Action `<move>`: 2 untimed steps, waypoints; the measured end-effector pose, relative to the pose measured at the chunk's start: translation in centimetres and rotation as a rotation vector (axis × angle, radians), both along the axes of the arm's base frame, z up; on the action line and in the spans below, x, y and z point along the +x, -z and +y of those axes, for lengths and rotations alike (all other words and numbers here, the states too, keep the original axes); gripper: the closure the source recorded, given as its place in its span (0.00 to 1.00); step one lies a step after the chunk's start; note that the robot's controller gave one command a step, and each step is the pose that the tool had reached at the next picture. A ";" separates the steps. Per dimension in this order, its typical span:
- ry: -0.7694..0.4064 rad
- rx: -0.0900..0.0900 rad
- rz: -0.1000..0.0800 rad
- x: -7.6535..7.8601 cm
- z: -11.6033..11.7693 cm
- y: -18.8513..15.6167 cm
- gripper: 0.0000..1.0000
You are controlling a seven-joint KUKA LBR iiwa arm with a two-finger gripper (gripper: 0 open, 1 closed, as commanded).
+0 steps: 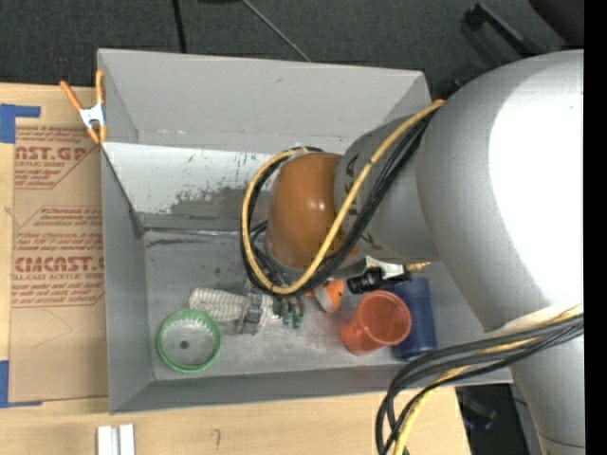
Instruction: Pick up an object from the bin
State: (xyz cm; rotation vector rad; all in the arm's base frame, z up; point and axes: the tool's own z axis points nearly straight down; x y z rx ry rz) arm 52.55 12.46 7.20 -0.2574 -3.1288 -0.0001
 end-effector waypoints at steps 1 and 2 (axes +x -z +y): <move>0.000 0.000 0.001 -0.1 0.0 -1.2 1.00; 0.000 0.000 0.003 -0.1 0.0 -2.5 1.00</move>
Offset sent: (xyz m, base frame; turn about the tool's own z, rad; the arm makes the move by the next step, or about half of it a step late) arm 0.0002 0.0001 0.0731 0.0000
